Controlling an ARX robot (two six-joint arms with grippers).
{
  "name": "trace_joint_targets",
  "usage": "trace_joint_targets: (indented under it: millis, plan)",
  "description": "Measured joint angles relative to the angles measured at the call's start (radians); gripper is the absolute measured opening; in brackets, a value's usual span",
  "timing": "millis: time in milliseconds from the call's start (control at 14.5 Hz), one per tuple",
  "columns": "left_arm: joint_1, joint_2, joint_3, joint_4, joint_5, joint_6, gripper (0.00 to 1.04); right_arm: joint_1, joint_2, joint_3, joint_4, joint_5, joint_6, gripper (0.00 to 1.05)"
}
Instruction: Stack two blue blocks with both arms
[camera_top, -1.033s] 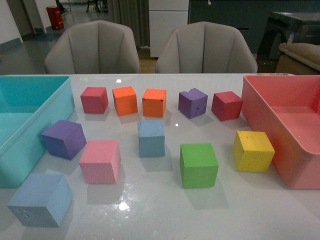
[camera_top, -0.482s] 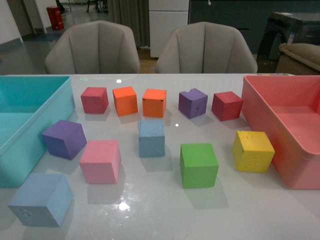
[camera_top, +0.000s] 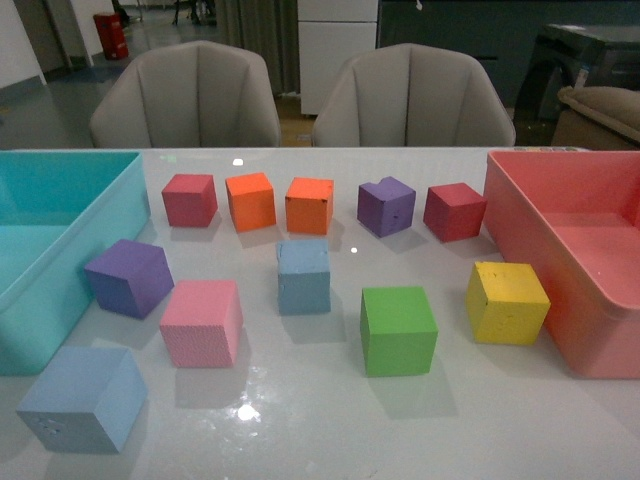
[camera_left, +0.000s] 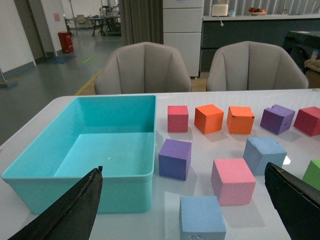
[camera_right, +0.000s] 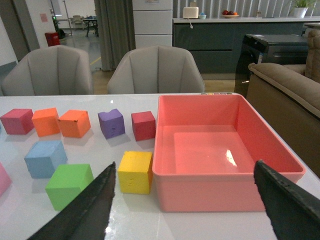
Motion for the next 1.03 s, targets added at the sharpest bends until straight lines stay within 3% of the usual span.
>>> trace_joint_targets:
  millis: [138,207,275,413,551,826,1033]
  plan:
    - [0.0,0.0,0.0,0.0,0.0,0.0,0.98,0.0,0.0,0.0,0.0,0.0,0.0,1.0]
    - [-0.011,0.013,0.02,-0.079,-0.029,-0.002,0.98,0.0,0.0,0.0,0.0,0.0,0.0,0.98]
    - [-0.082,0.176,0.155,-0.248,-0.123,-0.018,0.98,0.0,0.0,0.0,0.0,0.0,0.0,0.98]
    - [-0.102,0.187,0.246,-0.229,-0.135,0.001,0.98,0.0,0.0,0.0,0.0,0.0,0.0,0.98]
    - [-0.126,0.281,0.269,-0.146,-0.132,0.031,0.98,0.0,0.0,0.0,0.0,0.0,0.0,0.98]
    - [-0.17,0.785,0.299,0.166,-0.068,0.042,0.98,0.0,0.0,0.0,0.0,0.0,0.0,0.98]
    - [-0.174,1.078,0.368,0.219,-0.021,0.042,0.98,0.0,0.0,0.0,0.0,0.0,0.0,0.98]
